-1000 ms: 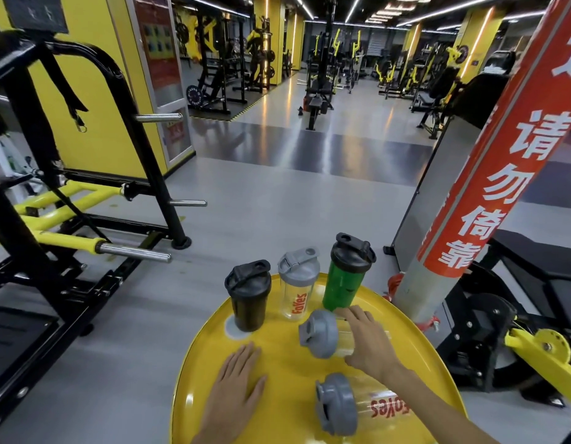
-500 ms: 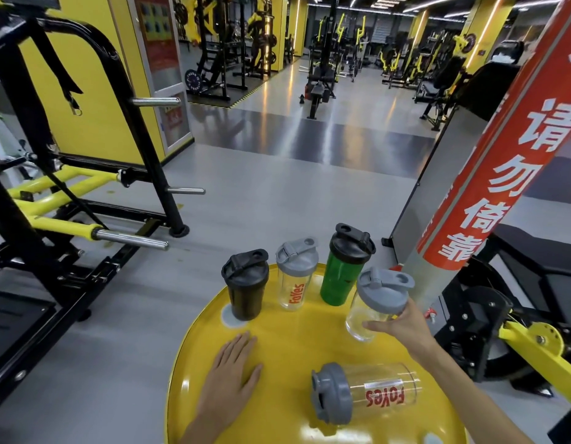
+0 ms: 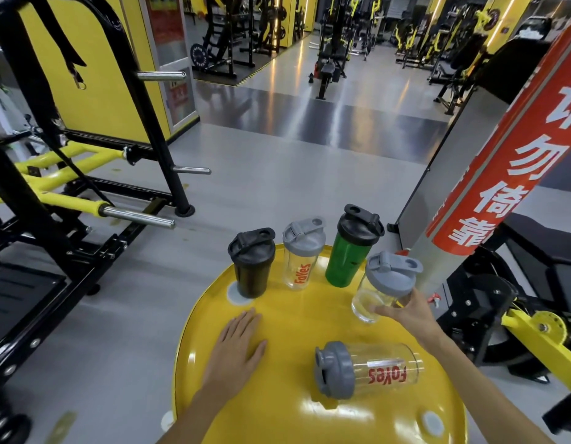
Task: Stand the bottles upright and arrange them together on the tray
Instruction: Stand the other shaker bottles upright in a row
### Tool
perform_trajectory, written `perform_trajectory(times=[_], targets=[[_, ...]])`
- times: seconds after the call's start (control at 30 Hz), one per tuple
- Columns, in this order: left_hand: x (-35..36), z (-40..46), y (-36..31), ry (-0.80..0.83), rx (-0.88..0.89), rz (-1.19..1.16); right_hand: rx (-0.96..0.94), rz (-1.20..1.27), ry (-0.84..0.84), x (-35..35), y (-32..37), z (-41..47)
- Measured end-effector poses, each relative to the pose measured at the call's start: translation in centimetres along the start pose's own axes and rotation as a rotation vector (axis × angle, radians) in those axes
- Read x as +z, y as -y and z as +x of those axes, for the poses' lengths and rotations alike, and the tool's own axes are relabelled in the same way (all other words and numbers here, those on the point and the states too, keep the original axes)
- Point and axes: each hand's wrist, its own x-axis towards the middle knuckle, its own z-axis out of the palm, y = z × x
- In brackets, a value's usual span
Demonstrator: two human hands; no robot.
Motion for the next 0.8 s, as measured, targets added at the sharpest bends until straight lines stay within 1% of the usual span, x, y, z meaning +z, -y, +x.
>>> perform_trajectory(times=[0.1, 0.27, 0.33, 0.4, 0.47, 0.53, 0.6, 0.67, 0.8], targets=[[0.0, 0.0, 0.0, -0.004, -0.010, -0.004, 0.013, -0.090, 0.029, 0.2, 0.3, -0.6], [0.2, 0.0, 0.1, -0.002, 0.004, -0.013, 0.134, -0.383, 0.137, 0.4, -0.8, -3.1], [0.3, 0.0, 0.2, 0.004, 0.006, -0.008, 0.131, -0.464, 0.178, 0.5, -1.4, -4.5], [0.3, 0.0, 0.3, 0.012, 0.005, -0.003, 0.068, -0.503, 0.225, 0.5, -1.4, -6.1], [0.3, 0.0, 0.4, 0.017, 0.002, -0.007, -0.025, -0.656, 0.294, 0.4, -1.3, -7.3], [0.4, 0.0, 0.3, 0.020, 0.002, -0.006, -0.143, -0.819, 0.446, 0.6, -1.3, -8.0], [0.4, 0.0, 0.4, 0.024, -0.002, -0.002, -0.230, -0.879, 0.565, 1.2, -1.2, -8.3], [0.4, 0.0, 0.4, 0.025, 0.001, 0.001, -0.292, -0.953, 0.594, 2.0, -1.1, -8.4], [0.3, -0.1, 0.3, 0.027, -0.003, -0.006, -0.343, -1.042, 0.566, 3.4, -0.8, -8.0]])
